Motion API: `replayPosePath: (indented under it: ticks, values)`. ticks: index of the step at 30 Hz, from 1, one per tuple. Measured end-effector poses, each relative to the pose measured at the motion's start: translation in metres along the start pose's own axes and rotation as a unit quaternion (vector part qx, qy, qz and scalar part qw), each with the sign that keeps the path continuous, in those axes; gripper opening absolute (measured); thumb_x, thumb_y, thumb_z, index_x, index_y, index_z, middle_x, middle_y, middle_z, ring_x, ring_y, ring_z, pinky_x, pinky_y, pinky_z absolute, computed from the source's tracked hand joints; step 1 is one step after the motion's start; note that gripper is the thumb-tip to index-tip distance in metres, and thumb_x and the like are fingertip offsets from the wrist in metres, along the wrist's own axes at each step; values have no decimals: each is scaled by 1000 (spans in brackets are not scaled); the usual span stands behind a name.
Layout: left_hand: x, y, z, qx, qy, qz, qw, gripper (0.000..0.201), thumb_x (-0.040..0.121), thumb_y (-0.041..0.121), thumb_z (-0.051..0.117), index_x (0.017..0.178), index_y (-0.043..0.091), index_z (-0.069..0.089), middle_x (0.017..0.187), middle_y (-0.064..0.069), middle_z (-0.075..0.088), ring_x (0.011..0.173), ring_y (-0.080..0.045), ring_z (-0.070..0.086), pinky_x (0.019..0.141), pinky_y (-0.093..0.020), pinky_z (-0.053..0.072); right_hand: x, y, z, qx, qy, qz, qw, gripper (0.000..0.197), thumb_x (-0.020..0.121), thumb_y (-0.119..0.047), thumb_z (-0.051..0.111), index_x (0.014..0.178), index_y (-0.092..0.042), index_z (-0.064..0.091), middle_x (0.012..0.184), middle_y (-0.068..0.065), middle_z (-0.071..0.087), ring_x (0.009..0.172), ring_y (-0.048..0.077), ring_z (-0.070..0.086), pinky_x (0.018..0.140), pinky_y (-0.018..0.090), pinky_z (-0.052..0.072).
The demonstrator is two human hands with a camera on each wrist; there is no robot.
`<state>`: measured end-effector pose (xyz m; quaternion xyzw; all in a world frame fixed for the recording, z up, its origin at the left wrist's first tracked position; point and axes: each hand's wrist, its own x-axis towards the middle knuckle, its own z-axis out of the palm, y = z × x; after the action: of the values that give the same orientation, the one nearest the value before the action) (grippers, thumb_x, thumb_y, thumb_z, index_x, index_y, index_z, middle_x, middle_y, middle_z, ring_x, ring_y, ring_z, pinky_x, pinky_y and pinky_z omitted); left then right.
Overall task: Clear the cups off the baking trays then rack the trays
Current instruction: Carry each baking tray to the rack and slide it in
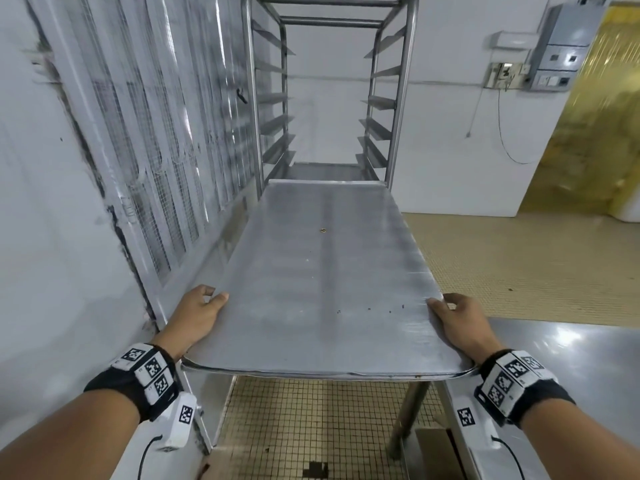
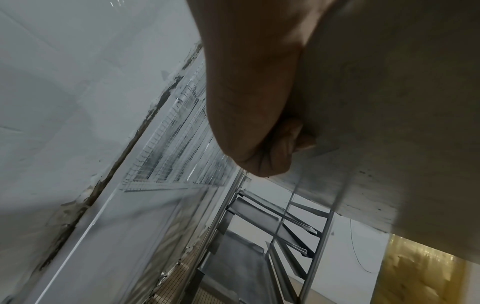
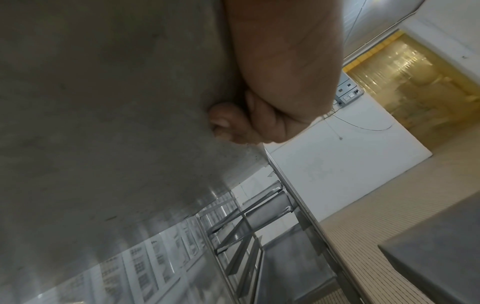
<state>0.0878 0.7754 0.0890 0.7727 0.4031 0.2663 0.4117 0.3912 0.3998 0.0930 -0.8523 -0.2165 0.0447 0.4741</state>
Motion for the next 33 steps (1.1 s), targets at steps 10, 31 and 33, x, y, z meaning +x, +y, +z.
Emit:
replayPosePath:
  ticks: [10,31,33]
  values:
    - [83,-10,8,-21,-15,9,1000,21,99,27,63,108,9,58,101,-9,63,83,-21,60,64,-25,44,53,-18,41,-34,9,22,999,42,94,-46,63,109,-8,69,80,4,73,71,20,68,71,30,49]
    - [245,-28,80,-18,-34,-19,999,43,95,41,67,122,10,55,114,-5,62,98,-22,62,70,-29,46,213,16,129,-2,17,76,997,46,75,-68,65,89,-24,60,81,8,77,79,33,74,80,51,59]
    - [264,-24,90,-9,-30,-24,999,40,96,40,66,122,13,53,116,-4,60,100,-21,60,74,-30,44,237,17,134,-4,8,74,997,42,83,-61,67,98,-22,61,80,7,77,76,31,74,79,49,60]
